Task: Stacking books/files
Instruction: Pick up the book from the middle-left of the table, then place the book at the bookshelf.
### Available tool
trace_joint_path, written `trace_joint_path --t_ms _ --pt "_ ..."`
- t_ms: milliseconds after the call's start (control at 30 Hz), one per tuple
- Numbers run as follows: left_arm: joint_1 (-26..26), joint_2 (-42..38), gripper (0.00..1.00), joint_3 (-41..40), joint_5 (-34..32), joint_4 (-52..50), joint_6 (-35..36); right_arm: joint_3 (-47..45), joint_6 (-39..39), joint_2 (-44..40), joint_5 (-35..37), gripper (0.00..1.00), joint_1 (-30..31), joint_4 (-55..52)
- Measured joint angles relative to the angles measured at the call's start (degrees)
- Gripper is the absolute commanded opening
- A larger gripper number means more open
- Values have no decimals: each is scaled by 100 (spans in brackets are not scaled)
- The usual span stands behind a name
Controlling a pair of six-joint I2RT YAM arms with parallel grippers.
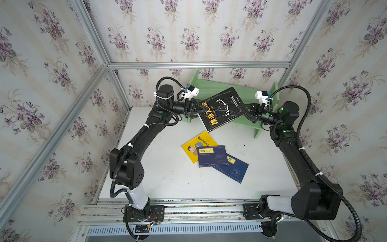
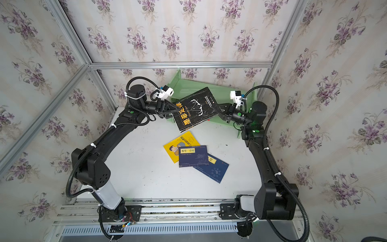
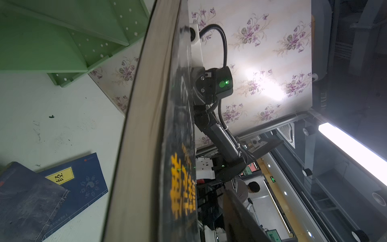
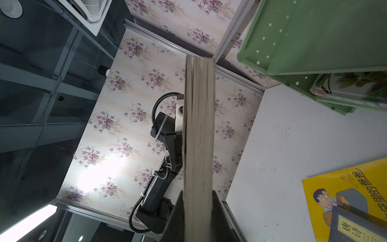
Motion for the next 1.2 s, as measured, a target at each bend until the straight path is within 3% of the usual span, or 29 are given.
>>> trace_joint_path --t_ms 67,167,233,433,600,833,1200 --pt "72 138 99 229 -315 9 -151 -81 50 2 138 8 2 101" --pt "243 293 100 391 -846 61 -385 -227 129 57 483 7 0 413" --pt "398 317 100 310 -1259 90 -492 -269 275 199 752 1 2 717" --pt "896 15 100 -643 -2138 120 -870 -190 866 791 1624 0 -2 1589" --pt "979 -584 100 -1427 -2573 125 -796 68 957 977 2398 0 72 1858" --pt "892 -846 100 -1978 -3091 136 -623 326 107 1008 3630 0 852 1285" --pt "831 -817 100 -2321 -3244 479 -645 1126 -605 2269 5296 0 1775 1021"
